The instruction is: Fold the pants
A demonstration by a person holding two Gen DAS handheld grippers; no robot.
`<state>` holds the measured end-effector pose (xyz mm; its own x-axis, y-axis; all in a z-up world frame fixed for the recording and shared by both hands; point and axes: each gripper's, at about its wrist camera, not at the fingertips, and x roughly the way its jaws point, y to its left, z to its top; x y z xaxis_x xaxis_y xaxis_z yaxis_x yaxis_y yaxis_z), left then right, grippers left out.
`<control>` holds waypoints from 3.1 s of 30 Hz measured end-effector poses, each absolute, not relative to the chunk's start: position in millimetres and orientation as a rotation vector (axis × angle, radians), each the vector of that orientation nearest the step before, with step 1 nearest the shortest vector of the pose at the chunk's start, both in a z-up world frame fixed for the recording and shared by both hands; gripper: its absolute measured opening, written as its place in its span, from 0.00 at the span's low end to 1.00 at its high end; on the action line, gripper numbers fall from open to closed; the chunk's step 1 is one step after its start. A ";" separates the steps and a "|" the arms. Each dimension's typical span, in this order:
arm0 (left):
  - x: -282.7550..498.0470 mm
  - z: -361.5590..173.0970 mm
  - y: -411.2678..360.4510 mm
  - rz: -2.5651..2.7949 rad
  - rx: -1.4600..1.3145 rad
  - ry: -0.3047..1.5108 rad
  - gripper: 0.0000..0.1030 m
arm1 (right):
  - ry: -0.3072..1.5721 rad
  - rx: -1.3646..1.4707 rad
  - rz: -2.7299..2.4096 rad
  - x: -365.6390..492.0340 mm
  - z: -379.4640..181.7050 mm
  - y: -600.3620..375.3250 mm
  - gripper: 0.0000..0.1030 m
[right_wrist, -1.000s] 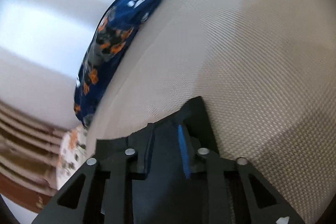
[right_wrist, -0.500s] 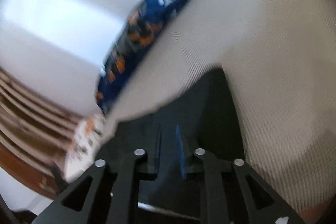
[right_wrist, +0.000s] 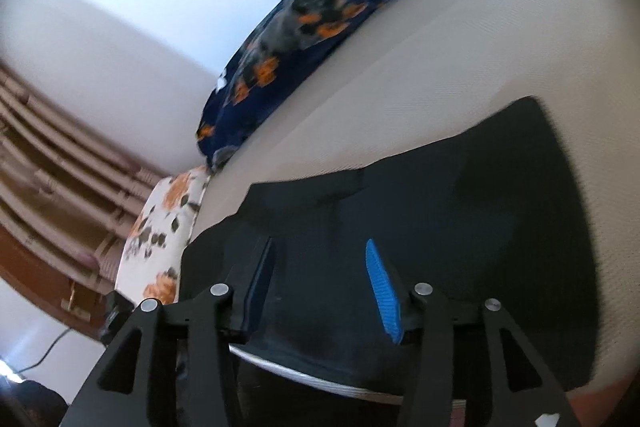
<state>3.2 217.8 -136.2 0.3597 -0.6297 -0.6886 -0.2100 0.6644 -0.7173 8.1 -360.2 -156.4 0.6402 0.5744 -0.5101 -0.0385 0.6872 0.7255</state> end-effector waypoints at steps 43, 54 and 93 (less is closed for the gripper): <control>21.4 -188.4 215.7 -0.420 -1.276 0.955 0.89 | 0.857 0.857 0.413 10.9 -185.1 -334.9 0.73; 38.3 -177.8 204.3 -0.398 -1.141 1.065 0.89 | 0.859 0.846 0.410 10.8 -185.0 -332.9 0.75; 43.5 -103.4 160.0 -0.188 -0.674 0.933 0.22 | 0.851 0.899 0.414 9.7 -183.9 -335.1 0.76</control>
<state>43.5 160.0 -103.4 0.5961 -0.4286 -0.6790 -0.1326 0.7815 -0.6097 9.7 -335.1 -183.9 0.6119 0.6374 -0.4682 0.0251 0.5760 0.8170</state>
